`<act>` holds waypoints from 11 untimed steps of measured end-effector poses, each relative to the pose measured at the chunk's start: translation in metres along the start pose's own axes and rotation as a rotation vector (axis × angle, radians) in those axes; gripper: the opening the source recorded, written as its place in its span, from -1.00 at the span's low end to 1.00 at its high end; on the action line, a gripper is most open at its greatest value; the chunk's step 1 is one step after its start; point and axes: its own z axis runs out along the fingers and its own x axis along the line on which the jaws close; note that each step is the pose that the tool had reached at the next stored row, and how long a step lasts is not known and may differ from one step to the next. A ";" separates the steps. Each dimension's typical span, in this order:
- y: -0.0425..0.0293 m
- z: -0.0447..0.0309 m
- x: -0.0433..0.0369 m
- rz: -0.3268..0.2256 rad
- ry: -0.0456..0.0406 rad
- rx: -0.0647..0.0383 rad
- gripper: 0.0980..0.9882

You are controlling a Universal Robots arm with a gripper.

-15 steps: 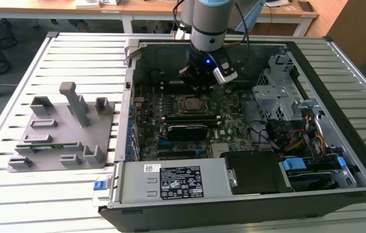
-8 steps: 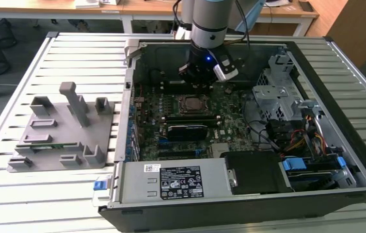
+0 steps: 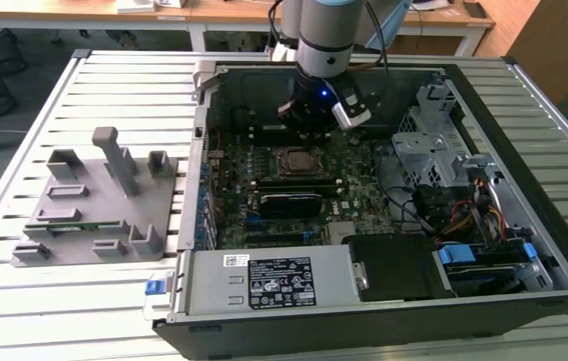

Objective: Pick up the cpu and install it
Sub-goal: 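Install the first cpu locking lever, then install the second cpu locking lever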

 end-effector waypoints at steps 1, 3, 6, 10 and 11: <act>-0.0004 0.0000 0.0000 0.000 0.0000 0.000 -0.98; -0.0012 -0.0001 0.0001 0.000 0.0000 0.000 -0.98; -0.0020 -0.0001 0.0001 0.000 -0.0001 -0.001 -0.98; -0.0030 -0.0002 0.0001 0.000 0.0001 0.000 -0.98; -0.0034 -0.0002 0.0001 0.000 0.0001 0.000 -0.98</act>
